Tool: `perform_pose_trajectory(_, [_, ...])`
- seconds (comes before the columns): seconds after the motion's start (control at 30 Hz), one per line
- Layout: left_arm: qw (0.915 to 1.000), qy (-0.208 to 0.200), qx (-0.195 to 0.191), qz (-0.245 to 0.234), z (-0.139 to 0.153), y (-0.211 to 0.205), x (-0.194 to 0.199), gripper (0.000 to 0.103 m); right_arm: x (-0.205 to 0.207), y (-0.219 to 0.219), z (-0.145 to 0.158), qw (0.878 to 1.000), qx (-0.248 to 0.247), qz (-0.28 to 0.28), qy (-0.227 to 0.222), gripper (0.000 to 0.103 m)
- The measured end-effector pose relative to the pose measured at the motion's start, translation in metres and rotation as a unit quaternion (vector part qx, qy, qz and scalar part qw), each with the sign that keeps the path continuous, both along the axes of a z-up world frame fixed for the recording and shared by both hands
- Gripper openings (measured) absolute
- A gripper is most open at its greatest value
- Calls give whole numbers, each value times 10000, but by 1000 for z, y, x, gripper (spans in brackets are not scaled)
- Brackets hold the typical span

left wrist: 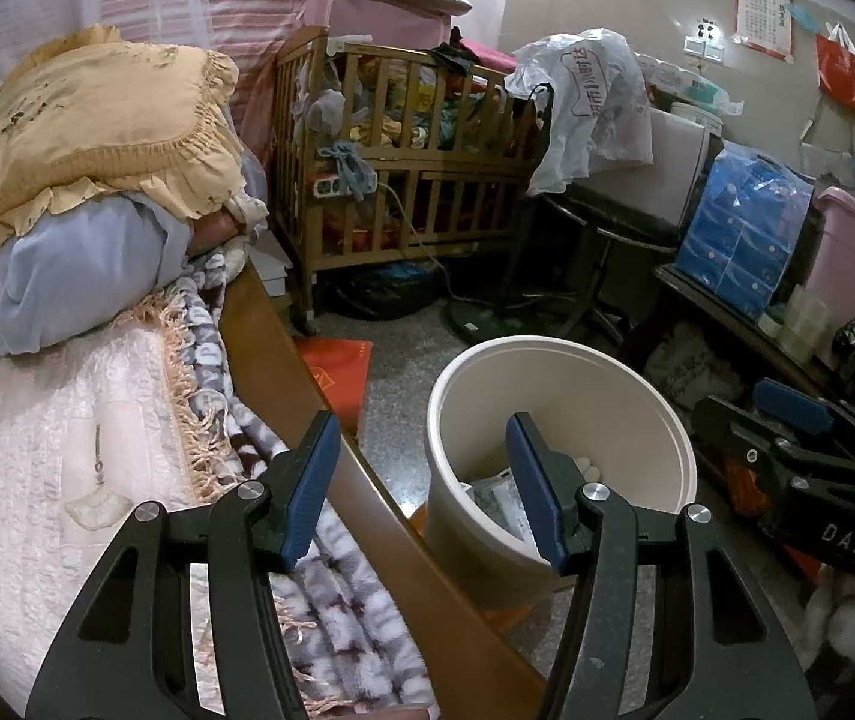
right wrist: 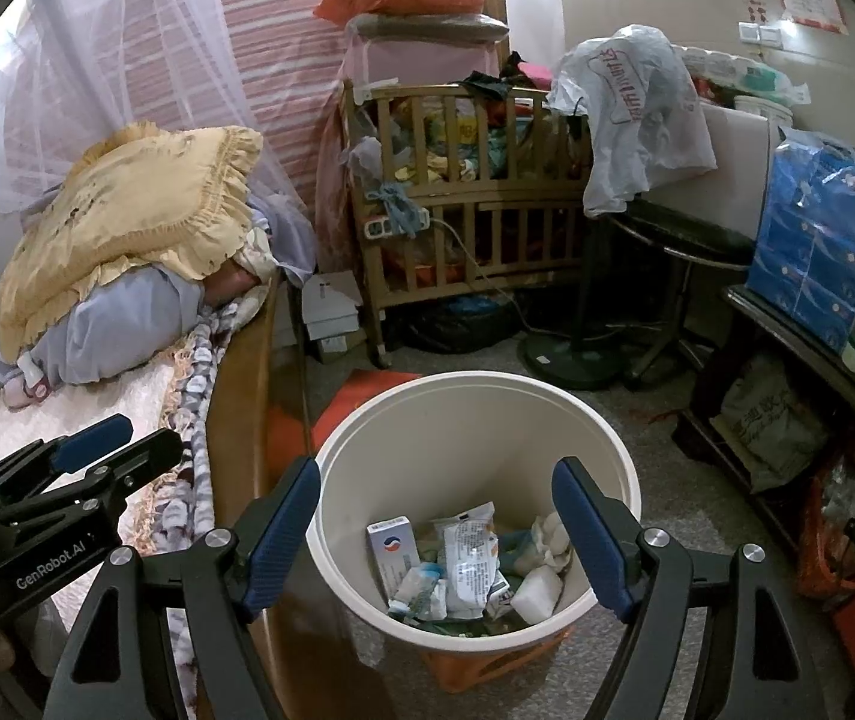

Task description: Collect trash

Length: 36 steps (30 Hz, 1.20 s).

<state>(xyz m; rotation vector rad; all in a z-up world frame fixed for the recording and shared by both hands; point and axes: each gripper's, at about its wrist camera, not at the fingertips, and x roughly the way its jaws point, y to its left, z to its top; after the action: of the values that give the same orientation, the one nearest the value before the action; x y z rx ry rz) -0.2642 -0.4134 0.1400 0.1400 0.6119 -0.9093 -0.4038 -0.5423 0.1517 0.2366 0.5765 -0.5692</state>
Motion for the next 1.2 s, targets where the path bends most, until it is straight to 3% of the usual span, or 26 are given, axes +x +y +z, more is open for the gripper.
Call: perform_pose_trajectory(1.2, [10000,11,-2,19,0,0,0,56,4,-11,-3,9999,19,99,96,81])
